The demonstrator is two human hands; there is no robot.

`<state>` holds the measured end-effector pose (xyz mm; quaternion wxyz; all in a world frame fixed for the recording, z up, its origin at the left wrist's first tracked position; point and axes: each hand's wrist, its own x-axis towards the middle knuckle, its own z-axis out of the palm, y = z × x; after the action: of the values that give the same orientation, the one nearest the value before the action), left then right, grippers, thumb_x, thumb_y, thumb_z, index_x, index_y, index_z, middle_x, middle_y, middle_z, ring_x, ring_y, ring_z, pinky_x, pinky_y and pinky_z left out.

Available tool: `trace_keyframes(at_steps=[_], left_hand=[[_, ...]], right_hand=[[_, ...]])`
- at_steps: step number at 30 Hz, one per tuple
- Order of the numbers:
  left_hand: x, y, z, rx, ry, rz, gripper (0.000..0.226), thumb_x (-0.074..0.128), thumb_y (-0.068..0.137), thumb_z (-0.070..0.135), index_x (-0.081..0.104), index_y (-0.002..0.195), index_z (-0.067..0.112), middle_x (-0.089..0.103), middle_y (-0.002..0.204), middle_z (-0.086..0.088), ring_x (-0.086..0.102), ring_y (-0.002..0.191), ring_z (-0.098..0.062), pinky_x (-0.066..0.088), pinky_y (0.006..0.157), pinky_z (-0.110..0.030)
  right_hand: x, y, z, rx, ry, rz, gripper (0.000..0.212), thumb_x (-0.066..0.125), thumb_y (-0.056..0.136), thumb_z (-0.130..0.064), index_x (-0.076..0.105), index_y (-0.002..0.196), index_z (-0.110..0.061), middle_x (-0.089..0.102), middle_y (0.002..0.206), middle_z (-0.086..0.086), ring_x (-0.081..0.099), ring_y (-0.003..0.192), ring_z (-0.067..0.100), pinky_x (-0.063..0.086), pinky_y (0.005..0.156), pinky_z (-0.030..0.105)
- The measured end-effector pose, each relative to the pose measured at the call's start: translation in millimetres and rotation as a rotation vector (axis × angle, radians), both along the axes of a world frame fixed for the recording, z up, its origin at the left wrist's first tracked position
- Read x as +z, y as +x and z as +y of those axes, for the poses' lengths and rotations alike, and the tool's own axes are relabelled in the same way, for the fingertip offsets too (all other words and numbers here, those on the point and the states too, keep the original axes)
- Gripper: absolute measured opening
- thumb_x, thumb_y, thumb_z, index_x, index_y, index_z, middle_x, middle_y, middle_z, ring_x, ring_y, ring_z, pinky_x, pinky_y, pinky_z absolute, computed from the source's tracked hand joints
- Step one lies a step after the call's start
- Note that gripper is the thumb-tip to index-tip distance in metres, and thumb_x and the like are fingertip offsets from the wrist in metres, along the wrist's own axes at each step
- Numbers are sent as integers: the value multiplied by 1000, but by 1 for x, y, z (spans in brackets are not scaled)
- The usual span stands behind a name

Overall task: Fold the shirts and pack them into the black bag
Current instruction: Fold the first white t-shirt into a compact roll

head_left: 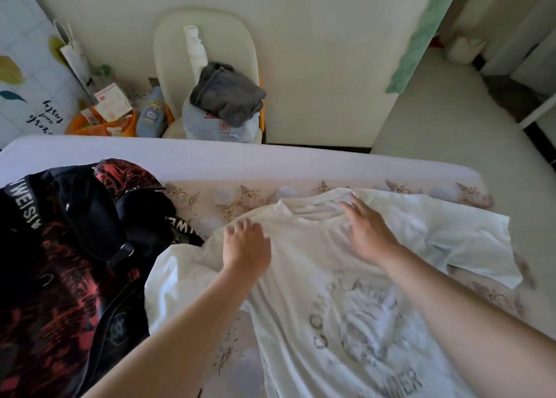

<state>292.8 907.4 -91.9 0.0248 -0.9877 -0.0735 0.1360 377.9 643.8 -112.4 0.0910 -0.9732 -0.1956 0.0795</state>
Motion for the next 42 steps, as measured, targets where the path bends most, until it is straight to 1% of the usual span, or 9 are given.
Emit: trace_keyframes(at_steps=[3, 10, 14, 18, 22, 28, 33, 37, 42], left_hand=[[-8, 21, -20, -138, -188, -124, 48, 35, 102, 41, 35, 142, 15, 32, 152, -8, 32, 136, -28, 32, 108, -42], [-50, 50, -21, -107, -223, 154, 97, 32, 85, 80, -25, 150, 36, -41, 154, -4, -34, 143, -31, -13, 113, -65], [-37, 76, -17, -116, -219, 147, 96, 40, 85, 73, -12, 155, 34, -29, 160, -3, -26, 147, -27, -10, 116, -60], [-19, 55, -66, -100, -317, -208, 68, 44, 89, 49, 22, 150, 26, 9, 160, -5, 6, 148, -29, 10, 120, -49], [-14, 26, -143, -387, -477, -255, 52, 44, 95, 42, 37, 143, 25, 25, 154, -2, 23, 142, -23, 21, 117, -41], [-36, -4, -235, -592, -337, 134, 94, 46, 86, 73, -8, 155, 39, -34, 157, -2, -33, 144, -29, -12, 117, -59], [-41, -12, -254, -702, -226, 131, 106, 53, 71, 80, -3, 153, 44, -33, 157, 1, -34, 143, -28, -19, 113, -61], [-21, 2, -296, -612, -357, -53, 76, 50, 83, 66, 26, 148, 35, 12, 161, 1, 7, 150, -24, 10, 121, -45], [-3, 24, -379, -469, -558, -124, 53, 55, 91, 29, 42, 142, 27, 37, 148, 5, 30, 138, -17, 28, 113, -35]], right_hand=[[0, -1, 5, -134, 36, -23, 57, 49, 89, -18, 38, 145, -13, 33, 151, 15, 35, 139, 35, 41, 102, 55], [-14, 15, -15, -286, -149, 338, 75, 27, 100, -58, -14, 157, -32, -24, 164, -5, -18, 152, 16, 2, 119, 62], [-6, 8, -27, -254, 4, 123, 73, 43, 100, -41, 3, 159, -25, 1, 167, 9, 4, 153, 27, 16, 119, 59], [-14, -24, -59, -333, -160, -77, 58, 54, 93, -36, 43, 146, -13, 30, 158, 17, 30, 145, 36, 33, 106, 64], [-16, -45, -109, -630, -170, -38, 61, 45, 98, -45, 38, 149, -13, 27, 158, 21, 25, 145, 40, 30, 107, 66], [-18, -62, -216, -562, -226, 262, 69, 17, 101, -59, -4, 158, -26, -11, 167, 3, -5, 153, 26, 12, 119, 57], [-10, -70, -282, -369, -212, 206, 69, 33, 103, -48, 2, 159, -23, -2, 167, 6, 3, 154, 24, 17, 121, 50], [-6, -74, -306, -322, -232, -53, 56, 64, 87, -27, 50, 140, -18, 47, 144, 11, 48, 128, 31, 44, 97, 48], [-6, -65, -330, -357, -429, -101, 30, 71, 62, 4, 72, 85, -14, 56, 92, 7, 54, 78, 28, 39, 55, 33]])
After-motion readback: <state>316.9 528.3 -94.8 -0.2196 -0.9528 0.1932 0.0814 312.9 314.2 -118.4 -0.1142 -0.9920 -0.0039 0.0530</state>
